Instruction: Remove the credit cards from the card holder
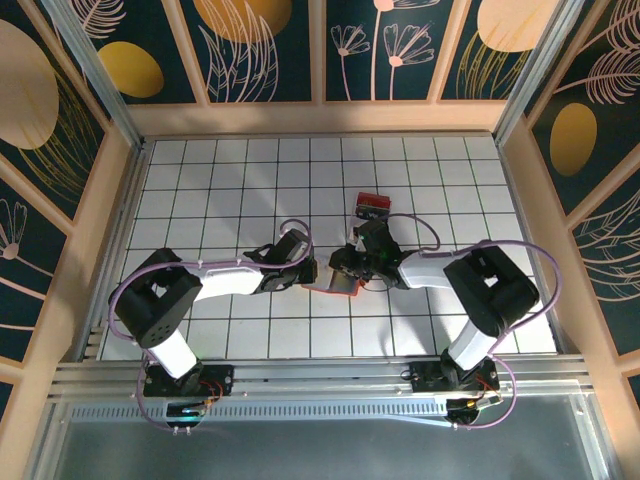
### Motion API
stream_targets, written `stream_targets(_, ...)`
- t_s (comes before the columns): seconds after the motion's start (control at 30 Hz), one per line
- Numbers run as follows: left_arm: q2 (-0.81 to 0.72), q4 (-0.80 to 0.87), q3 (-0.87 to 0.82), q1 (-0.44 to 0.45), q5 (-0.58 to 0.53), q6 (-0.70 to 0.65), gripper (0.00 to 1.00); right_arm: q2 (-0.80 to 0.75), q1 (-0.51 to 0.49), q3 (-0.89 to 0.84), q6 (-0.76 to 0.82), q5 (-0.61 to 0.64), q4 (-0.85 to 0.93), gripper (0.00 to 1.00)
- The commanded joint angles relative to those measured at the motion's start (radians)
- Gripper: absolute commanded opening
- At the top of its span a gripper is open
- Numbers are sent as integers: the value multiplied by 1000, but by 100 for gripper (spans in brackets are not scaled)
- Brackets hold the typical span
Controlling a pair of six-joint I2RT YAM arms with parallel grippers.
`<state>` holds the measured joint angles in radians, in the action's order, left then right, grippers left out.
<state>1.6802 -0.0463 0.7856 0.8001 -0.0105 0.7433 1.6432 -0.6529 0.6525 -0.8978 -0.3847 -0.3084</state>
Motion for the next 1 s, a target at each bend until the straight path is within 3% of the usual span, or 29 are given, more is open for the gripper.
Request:
stream_targets(0.0,-19,73,-3,-4,-25,26,16,-82,-41,65,28,74,168,19)
stream_targets(0.17,-40,59,-3,-4,-31,41,16,-178,-73,114,-5,201,299,20)
stream_targets(0.4,-50,36,-11,-4,-35,58,17,-208,-128,118,-81,260,275,20)
stream_targets(0.67,-81,29,-26,-4,-66,77,20,-115,-172,67,-167,217,185,20)
stream_targets(0.97,-52,41,-29,-6,-76,70,21,-38,-165,47,-171,211,197,21)
